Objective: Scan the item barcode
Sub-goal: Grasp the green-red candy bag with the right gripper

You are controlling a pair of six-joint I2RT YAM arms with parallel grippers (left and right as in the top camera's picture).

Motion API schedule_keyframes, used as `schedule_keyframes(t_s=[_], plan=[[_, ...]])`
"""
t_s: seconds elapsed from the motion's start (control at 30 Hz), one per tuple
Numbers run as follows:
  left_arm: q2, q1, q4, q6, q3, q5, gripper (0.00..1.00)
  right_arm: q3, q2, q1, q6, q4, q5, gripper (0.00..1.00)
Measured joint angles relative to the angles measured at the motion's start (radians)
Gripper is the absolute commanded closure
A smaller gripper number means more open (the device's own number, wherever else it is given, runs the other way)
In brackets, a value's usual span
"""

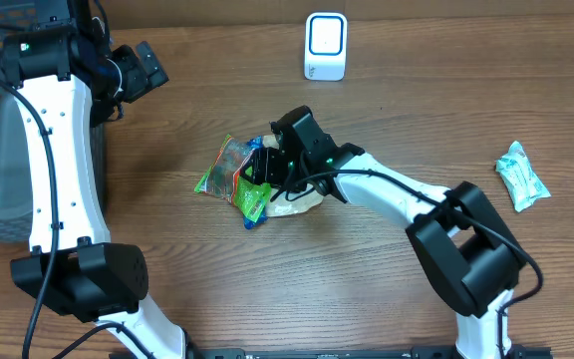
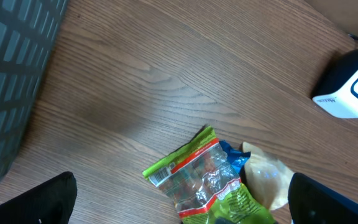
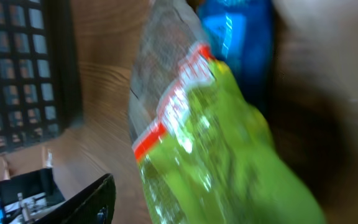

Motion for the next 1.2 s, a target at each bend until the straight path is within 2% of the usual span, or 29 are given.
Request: schedule_keyframes(t_s=[0.33,0.37,0.4,0.47,0.6,0.73,0.9,1.2], plan=[[0.0,0.0,0.0,0.0,0.0,0.0,0.0,0.0,0.082,0.016,0.059,0.209,0.004,0.4],[0.0,0.0,0.0,0.0,0.0,0.0,0.0,0.0,0.088,0.024,0.062,0.212,0.014,0.46],[0.0,0.0,0.0,0.0,0.0,0.0,0.0,0.0,0.092,0.032,0.06,0.216,0.023,0.56],[0.0,0.0,0.0,0.0,0.0,0.0,0.0,0.0,0.103,0.049,0.067,0.219,0.038,0.84],[0.0,0.0,0.0,0.0,0.0,0.0,0.0,0.0,0.117,0.068,0.072,0.214,0.042,0.96],[0.0,0.0,-0.001,0.0,0.0,0.0,0.0,0.0,0.117,0.061,0.072,0.195,0.008,0.96],[0.0,0.0,-0.003,0.0,0.0,0.0,0.0,0.002,0.116,0.016,0.039,0.15,-0.131,0.96],[0.0,0.0,-0.003,0.0,0.0,-0.004,0.0,0.007,-0.058,-0.156,-0.008,-0.132,-0.31,0.96]])
